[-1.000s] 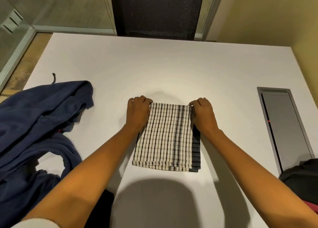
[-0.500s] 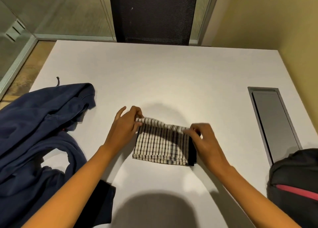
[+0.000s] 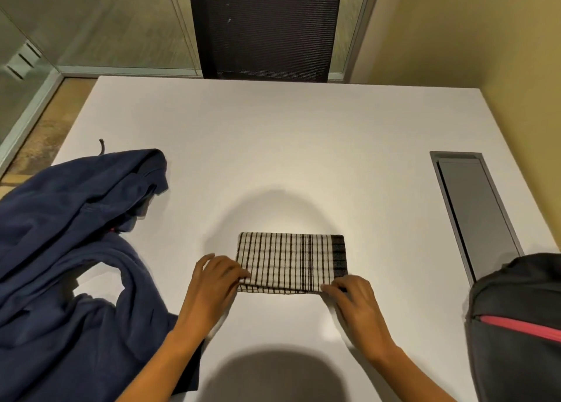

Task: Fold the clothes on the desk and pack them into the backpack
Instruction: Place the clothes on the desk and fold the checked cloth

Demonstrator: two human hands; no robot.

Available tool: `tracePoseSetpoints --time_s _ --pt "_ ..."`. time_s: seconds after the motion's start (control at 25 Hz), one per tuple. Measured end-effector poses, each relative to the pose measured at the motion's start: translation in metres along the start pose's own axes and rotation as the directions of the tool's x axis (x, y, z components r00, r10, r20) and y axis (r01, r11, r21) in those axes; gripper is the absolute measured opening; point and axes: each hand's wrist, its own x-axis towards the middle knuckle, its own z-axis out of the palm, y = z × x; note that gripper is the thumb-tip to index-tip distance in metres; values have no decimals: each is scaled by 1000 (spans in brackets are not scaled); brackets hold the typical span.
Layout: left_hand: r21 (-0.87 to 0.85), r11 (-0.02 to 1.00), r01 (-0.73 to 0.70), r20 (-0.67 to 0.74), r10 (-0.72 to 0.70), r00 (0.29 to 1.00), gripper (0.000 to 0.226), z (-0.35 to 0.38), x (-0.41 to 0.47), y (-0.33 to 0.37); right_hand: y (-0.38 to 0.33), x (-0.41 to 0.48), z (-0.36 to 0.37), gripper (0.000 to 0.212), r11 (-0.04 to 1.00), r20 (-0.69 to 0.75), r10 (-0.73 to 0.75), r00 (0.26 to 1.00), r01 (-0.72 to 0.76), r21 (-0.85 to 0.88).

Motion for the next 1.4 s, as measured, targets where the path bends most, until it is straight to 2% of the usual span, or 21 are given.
tracePoseSetpoints --time_s 0.04,0.12,0.2,0.24,0.32,0.52,0.64,0.84,1.04,1.2,1.32,1.4 --pt "-17 1000 26 -1 -26 1000 26 4 -6 2 1 -2 6 53 997 19 36 999 -37 64" --pt "-49 996 76 16 -75 997 26 10 -17 7 2 -3 11 30 998 -32 55 998 -55 6" --pt "-45 992 116 34 -115 993 39 15 -22 13 6 -2 18 16 997 -141 -56 988 46 -69" --pt "-29 992 126 31 -125 992 44 16 -23 14 8 -1 20 13 991 -178 -102 979 83 -107" --pt "15 992 124 16 -124 992 42 18 -20 15 8 0 22 11 994 -223 -97 970 81 -78" --pt "42 996 82 -106 -78 991 40 18 -17 16 8 3 15 12 999 -241 -33 970 33 -7" --pt "93 993 79 -158 -64 985 43 21 -21 21 14 0 19 9 998 -259 -65 964 56 -42" --pt "155 988 10 -163 16 986 9 22 -26 22 19 -3 22 4 985 -243 -157 957 133 -113" --pt "105 993 49 -86 -40 996 24 17 -40 24 5 5 18 21 990 -281 -84 956 46 -137" --pt "-3 992 130 -125 -129 984 28 9 -8 46 -24 37 12 26 989 -334 -138 932 109 -104" --pt "-113 969 217 -64 -225 972 41 21 30 61 -44 63 22 41 990 -227 -111 967 86 -115" --pt "-115 956 269 4 -270 963 49 37 44 60 -44 73 32 46 987 -138 -48 989 26 -158"
